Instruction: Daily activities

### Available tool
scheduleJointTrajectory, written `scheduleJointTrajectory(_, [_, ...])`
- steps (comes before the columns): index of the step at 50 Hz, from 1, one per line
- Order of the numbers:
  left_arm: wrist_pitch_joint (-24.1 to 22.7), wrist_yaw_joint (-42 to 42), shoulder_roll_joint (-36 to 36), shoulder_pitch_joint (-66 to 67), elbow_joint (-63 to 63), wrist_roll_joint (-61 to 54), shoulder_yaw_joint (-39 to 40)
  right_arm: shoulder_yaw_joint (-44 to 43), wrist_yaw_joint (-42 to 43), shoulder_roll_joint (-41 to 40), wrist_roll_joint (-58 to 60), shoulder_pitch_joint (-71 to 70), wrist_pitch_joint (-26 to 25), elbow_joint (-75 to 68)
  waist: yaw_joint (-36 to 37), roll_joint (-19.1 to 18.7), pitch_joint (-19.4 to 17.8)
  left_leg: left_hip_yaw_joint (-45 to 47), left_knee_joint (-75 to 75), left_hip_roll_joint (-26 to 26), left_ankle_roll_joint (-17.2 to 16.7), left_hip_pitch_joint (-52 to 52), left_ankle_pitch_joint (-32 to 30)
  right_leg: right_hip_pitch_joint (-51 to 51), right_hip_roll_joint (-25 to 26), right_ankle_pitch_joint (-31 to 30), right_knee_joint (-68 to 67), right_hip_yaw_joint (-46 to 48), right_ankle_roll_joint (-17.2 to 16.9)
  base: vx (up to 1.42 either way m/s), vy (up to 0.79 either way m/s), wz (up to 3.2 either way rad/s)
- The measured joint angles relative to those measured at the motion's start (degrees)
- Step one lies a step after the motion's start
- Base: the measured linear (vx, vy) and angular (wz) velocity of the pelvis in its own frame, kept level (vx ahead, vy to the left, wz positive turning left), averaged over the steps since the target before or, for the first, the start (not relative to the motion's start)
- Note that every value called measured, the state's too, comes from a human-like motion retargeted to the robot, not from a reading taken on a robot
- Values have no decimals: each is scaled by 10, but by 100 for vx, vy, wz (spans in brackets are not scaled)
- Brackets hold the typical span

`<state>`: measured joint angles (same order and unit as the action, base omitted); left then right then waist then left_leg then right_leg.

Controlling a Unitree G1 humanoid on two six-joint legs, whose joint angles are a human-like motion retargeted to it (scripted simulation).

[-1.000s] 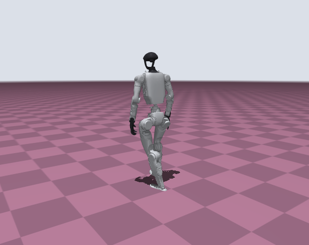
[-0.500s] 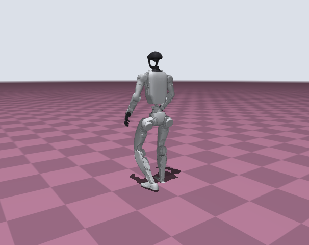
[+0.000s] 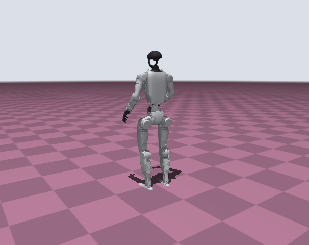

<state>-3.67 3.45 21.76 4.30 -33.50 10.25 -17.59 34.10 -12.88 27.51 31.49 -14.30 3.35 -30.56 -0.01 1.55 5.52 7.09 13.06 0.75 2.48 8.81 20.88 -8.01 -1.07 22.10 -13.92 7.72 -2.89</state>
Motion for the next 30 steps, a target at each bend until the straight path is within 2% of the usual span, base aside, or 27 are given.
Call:
scheduleJointTrajectory(15, [-9, 37, -5, 31, 51, -18, 33, 14, 60, -4, 29, -23, 12, 31, 7, 14, -23, 12, -73, 17, 3, -57, -29, 28, -13, 1, 18, -6, -9, 0, 0, 0])
scheduleJointTrajectory(30, [-16, 77, 8, 23, 69, -28, 37, 37, 103, -1, 2, -39, 24, 55, 16, 27, -38, 9, -90, 21, 2, -72, -38, 37, -14, 0, 28, -11, -8, 0, 0, 0])
